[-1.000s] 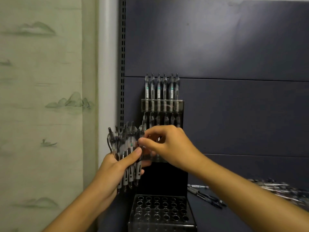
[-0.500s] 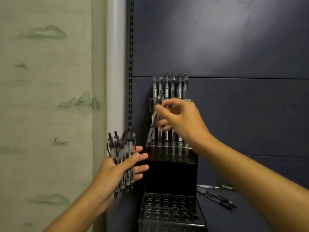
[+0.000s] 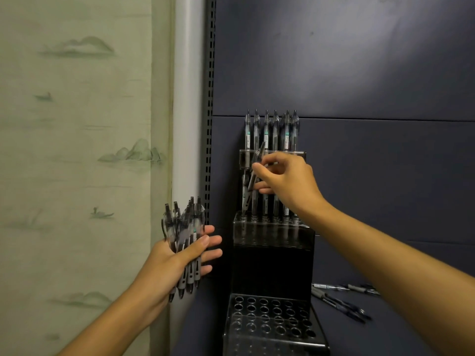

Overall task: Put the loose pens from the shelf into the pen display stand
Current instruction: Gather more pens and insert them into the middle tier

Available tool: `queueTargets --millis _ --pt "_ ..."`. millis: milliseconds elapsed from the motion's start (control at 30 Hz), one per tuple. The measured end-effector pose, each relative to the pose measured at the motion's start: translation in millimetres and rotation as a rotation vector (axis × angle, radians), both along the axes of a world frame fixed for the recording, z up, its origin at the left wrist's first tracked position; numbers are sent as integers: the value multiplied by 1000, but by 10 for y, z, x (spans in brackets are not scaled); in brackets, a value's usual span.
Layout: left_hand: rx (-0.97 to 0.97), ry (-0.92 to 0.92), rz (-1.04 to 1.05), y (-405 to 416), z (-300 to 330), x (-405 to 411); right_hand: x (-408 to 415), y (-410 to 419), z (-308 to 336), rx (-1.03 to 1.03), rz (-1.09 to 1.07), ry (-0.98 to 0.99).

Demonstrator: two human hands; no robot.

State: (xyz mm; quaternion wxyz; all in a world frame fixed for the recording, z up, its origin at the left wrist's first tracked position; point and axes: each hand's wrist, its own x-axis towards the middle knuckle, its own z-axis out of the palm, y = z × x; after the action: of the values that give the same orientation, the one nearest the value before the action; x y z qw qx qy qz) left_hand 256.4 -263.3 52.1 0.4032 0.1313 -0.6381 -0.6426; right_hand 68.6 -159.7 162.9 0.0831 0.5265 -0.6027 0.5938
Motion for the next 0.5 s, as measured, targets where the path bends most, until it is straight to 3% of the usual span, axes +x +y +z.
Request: queueTargets --millis 367,500 --pt "-9 14 -30 37 6 -55 -24 -154 -139 192 -43 67" --pt "-12 1 -67 49 -9 -60 -30 -177 -237 252 -136 215"
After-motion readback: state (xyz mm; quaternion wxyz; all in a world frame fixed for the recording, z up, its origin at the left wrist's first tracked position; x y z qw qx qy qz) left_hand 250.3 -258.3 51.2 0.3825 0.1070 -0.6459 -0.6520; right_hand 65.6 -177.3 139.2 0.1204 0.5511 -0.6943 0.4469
